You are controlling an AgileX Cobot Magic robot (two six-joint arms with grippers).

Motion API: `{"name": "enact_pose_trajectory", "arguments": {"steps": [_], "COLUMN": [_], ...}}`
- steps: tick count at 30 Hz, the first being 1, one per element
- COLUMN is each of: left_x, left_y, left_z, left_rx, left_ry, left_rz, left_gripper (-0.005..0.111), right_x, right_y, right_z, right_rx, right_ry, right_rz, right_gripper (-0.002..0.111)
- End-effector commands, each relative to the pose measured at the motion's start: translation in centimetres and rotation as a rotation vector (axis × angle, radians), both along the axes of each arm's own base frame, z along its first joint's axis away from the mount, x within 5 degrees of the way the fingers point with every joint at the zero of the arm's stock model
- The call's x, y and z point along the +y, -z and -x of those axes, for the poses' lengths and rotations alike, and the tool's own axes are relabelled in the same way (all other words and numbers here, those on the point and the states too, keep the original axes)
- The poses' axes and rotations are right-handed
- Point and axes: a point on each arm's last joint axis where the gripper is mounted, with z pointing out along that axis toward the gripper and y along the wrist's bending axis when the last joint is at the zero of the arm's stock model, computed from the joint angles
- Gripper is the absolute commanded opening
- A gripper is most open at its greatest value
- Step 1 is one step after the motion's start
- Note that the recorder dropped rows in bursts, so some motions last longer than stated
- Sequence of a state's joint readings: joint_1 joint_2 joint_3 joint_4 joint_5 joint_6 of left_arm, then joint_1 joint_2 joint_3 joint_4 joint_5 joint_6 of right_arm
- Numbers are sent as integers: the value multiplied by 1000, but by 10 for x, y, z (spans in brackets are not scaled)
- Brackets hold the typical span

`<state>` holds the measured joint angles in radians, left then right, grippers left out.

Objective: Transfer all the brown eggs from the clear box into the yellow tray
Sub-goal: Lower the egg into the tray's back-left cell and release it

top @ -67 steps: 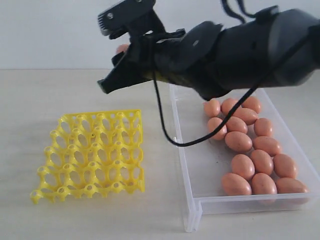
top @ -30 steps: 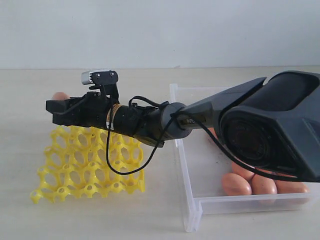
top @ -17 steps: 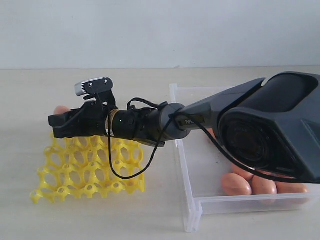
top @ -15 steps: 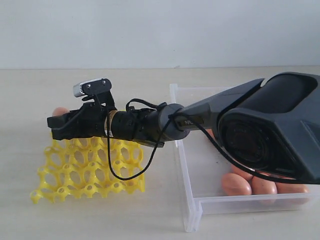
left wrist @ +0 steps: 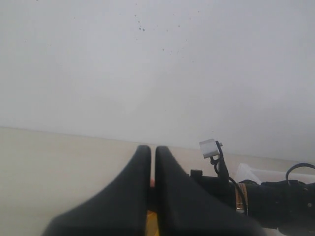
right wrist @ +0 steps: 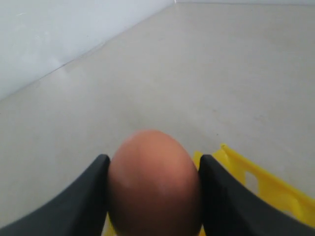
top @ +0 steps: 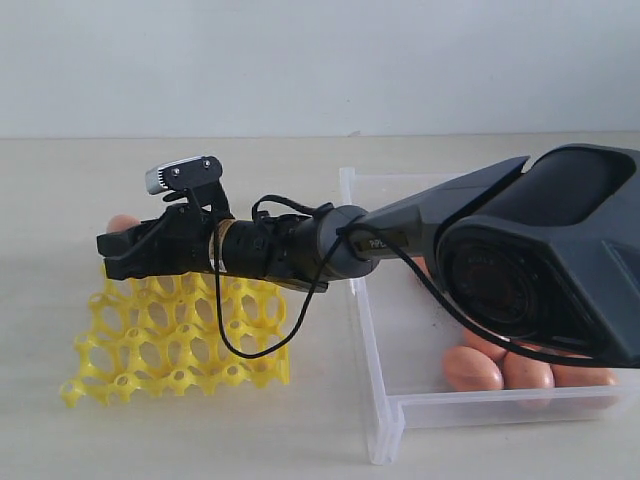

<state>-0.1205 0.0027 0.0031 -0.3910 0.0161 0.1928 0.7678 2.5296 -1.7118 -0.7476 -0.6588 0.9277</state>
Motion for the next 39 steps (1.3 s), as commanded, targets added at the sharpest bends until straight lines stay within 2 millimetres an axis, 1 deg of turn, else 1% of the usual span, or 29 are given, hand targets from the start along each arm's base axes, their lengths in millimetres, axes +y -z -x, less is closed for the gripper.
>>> {"name": "enact_pose_trajectory", "arguments": {"steps": [1, 5, 6, 8, 12, 14, 19, 22, 24, 29, 32, 33, 36, 39], "left_x": [0, 0, 0, 0, 0, 0, 0, 0, 0, 0, 0, 0, 0, 0], "left_y": [-3, -3, -3, -3, -3, -3, -3, -3, -3, -3, -3, -3, -3, -3], "left_z": [0, 0, 0, 0, 0, 0, 0, 0, 0, 0, 0, 0, 0, 0], "left_rx": [-18, -18, -18, -18, -18, -18, -18, -18, -18, -18, -18, -18, -18, -18], "left_ry": [1, 1, 1, 1, 1, 1, 1, 1, 1, 1, 1, 1, 1, 1], "left_rz": [19, 19, 19, 19, 19, 19, 19, 19, 19, 19, 19, 19, 19, 19], "left_gripper": [4, 4, 4, 4, 4, 4, 4, 4, 4, 4, 4, 4, 4, 4], "right_x": [3, 4, 4, 4, 4, 3, 3, 4, 6, 8, 6, 5, 3, 0], "right_y": [-3, -3, -3, -3, -3, -1, -1, -6, -12, -35, -43, -43, -48, -63], "right_z": [2, 3, 4, 4, 3, 2, 1, -1, -3, -10, -13, -14, -13, -14], "right_rx": [-23, -44, -48, -52, -47, -39, -49, -74, -89, -120, -127, -125, -162, -202], "right_ry": [-14, -22, -25, -27, -14, -1, 4, 2, 4, 45, 75, 85, 76, 87], "right_rz": [10, 17, 19, 22, 31, 42, 59, 52, 42, 55, 94, 116, 162, 213], "right_gripper": [0, 1, 4, 16, 45, 51, 51, 51, 51, 51, 51, 51, 51, 51]}}
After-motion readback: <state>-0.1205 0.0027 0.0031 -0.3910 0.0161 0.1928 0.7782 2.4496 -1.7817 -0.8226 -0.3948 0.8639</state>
